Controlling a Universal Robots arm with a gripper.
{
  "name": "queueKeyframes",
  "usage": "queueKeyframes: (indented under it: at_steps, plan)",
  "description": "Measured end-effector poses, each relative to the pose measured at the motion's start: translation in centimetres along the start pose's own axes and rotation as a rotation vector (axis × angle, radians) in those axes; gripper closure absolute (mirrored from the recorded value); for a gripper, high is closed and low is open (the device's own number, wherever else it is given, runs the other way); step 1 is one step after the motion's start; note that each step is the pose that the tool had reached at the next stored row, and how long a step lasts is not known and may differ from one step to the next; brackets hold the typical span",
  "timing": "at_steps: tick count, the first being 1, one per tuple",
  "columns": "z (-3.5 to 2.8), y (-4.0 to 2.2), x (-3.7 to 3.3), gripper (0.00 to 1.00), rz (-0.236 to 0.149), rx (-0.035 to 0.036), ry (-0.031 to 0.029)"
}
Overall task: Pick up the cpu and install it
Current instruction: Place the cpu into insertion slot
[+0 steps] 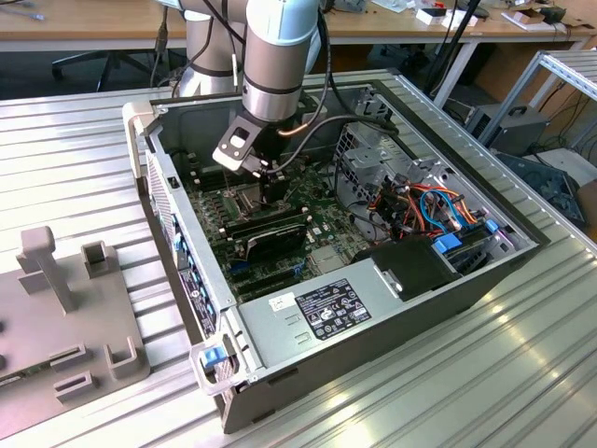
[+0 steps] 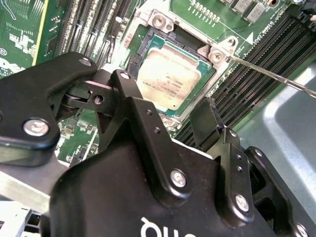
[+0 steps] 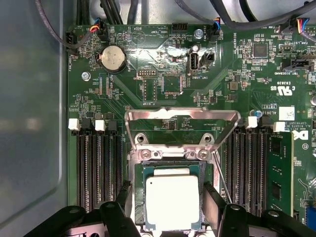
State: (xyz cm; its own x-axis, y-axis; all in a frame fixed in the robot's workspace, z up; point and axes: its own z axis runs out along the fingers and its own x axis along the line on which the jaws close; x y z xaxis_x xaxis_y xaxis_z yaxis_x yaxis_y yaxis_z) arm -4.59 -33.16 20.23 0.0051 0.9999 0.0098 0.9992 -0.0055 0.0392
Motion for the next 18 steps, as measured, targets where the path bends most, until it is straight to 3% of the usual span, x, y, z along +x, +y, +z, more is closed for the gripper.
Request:
queueKeyframes:
  at_steps: [18]
  plan:
    - [0.17, 0.02, 0.42, 0.32, 0.004, 0.0, -0.0002]
